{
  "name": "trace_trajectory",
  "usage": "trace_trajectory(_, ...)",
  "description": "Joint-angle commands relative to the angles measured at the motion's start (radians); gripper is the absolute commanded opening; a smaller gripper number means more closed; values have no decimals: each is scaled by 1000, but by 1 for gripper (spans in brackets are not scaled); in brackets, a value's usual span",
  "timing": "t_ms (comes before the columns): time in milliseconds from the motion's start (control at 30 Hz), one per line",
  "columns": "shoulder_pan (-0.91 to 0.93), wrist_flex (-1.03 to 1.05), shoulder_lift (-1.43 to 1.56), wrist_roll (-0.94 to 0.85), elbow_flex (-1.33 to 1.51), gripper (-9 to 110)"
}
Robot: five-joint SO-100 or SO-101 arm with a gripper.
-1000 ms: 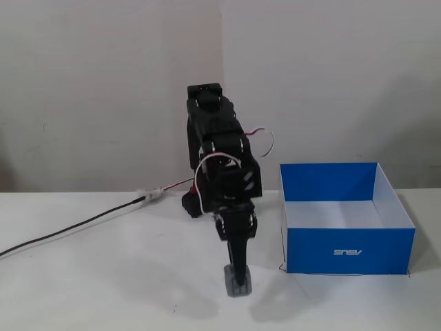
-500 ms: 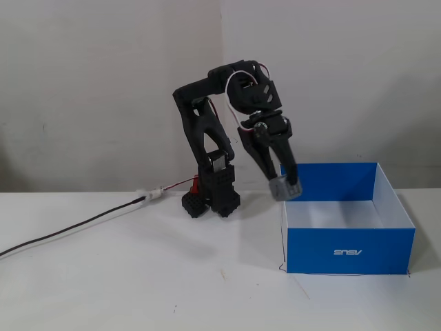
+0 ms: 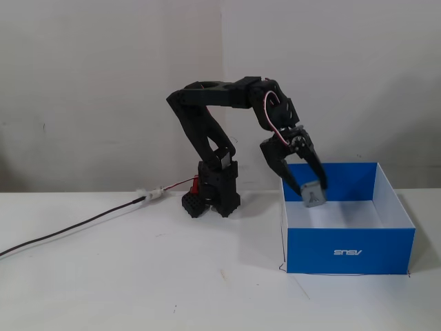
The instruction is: Pick the gray block and keep it in the box.
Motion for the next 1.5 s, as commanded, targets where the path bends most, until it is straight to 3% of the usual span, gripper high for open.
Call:
trace_trajectory(0,8,-57,138,-2,48,25)
trace_trajectory(233,135,-57,158,-2,0,23)
trace_trajectory(433,380,-58,152,-2,-84,1)
trace_trajectory(667,687,-179,150,9,2,0)
trace_trajectory(900,877,-379,167,61,152,0)
trace_trajectory(1100,953,-589,483,164,453,0)
trace_trajectory(1467,974,-597,669,222,611,0)
